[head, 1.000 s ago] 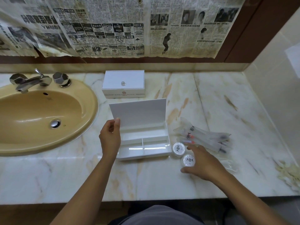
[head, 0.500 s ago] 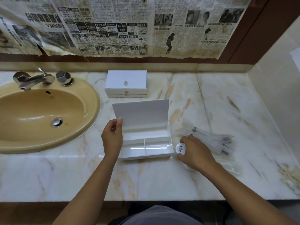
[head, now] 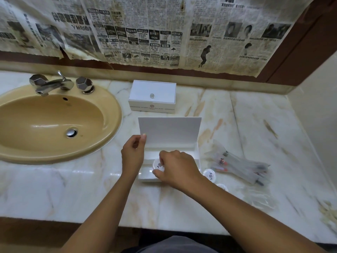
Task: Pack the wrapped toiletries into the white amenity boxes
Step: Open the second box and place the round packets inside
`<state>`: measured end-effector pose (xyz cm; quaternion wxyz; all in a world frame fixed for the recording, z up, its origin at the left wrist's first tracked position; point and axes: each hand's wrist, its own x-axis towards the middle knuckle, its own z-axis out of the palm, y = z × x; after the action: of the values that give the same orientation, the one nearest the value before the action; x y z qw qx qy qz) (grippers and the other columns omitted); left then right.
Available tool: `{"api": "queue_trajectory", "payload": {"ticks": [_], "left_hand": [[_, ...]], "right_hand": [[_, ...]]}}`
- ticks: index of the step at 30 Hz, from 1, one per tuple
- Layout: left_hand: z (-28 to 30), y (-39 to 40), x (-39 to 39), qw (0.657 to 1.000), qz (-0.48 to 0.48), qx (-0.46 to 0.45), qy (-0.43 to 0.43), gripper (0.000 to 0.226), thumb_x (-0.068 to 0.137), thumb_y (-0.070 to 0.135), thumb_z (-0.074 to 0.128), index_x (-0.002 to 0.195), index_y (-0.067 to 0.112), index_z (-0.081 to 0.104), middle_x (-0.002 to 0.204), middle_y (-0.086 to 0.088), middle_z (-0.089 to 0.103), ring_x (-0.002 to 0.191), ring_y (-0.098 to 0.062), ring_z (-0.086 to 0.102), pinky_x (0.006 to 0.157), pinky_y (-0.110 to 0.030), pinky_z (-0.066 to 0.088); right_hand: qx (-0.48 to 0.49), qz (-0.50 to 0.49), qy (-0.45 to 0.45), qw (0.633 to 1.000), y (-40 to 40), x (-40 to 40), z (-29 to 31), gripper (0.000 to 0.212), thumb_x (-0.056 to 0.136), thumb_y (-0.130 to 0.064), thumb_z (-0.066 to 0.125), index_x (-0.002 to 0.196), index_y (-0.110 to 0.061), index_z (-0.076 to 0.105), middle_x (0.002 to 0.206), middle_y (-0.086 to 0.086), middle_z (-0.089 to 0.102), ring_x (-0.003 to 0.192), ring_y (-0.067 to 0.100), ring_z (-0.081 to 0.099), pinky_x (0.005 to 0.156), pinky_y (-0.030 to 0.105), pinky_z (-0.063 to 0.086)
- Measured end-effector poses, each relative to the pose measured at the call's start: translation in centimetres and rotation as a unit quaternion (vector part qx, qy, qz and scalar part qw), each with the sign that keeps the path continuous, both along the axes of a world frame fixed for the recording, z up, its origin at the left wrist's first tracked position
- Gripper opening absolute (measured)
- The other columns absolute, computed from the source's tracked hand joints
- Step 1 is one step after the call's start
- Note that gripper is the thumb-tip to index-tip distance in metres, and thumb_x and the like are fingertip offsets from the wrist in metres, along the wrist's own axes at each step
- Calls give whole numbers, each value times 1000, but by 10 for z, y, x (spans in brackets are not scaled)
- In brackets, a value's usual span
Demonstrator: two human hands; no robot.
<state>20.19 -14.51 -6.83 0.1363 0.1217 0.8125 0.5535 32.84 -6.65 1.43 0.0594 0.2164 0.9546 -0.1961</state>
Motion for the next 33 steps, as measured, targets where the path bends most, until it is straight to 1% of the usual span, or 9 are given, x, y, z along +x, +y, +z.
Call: {"api": "queue_trajectory", "payload": {"ticks": [4,9,13,18,23,26,28,31,33], "left_hand": [[-1,-3,-10,999,-32,-18,-5,28,95,41,56,86,17,67,83,8,68,79,-4,61,69,-14,41],[-3,-4,-16,999,-46,-13,-15,25,94,39,58,83,18,66,80,8,68,73,-2,59,67,-12,41],[-6,-4,-18,999,-48,-8,-16,24,94,36,59,84,16,67,79,8,67,72,-2,58,67,-12,41],[-7,-6,-18,999,-48,-11,-15,24,94,36,59,81,17,66,77,8,67,67,2,56,62,-4,38],[-7,-5,-17,999,-48,-11,-15,24,94,36,58,82,17,66,78,7,67,71,-4,57,66,-11,40],[-6,-5,-14,999,-41,-12,-7,22,95,34,58,85,16,66,80,8,67,74,-4,59,66,-9,40],[-7,-6,-12,999,-34,-11,-5,20,95,33,58,87,17,67,82,9,68,78,-3,60,66,-7,40],[-6,-6,-9,1000,-27,-6,-5,20,95,33,57,90,16,68,86,9,69,83,-2,62,70,-12,42],[-5,-5,-7,1000,-24,-5,-5,20,96,33,56,92,17,68,87,9,69,84,-3,62,70,-12,42]], "right_hand": [[15,46,-62,997,-14,-26,-10,24,87,-36,58,96,-14,61,97,8,63,90,28,59,68,31,37],[30,61,-94,993,-19,-44,-21,24,89,-32,57,103,-12,59,104,8,62,95,27,59,69,30,36],[33,72,-107,991,-25,-53,-28,28,90,-35,60,106,-12,59,105,8,61,97,27,59,69,30,35],[30,69,-119,990,-23,-52,-33,32,90,-39,59,107,-12,59,106,9,62,97,28,60,69,30,36],[18,55,-136,989,-20,-51,-34,37,91,-44,57,109,-12,60,109,8,62,102,28,59,73,31,38],[1,56,-147,987,-21,-50,-37,35,93,-41,55,111,-11,58,111,10,61,102,29,59,74,31,37],[-7,55,-144,988,-22,-49,-38,33,93,-37,55,109,-10,59,110,11,61,101,30,59,73,30,37],[-16,51,-134,990,-20,-44,-36,29,91,-36,56,104,-10,61,107,11,63,99,31,59,72,30,37],[-32,42,-103,993,-16,-38,-29,27,90,-37,56,99,-12,63,102,9,63,96,29,60,73,31,41]]}}
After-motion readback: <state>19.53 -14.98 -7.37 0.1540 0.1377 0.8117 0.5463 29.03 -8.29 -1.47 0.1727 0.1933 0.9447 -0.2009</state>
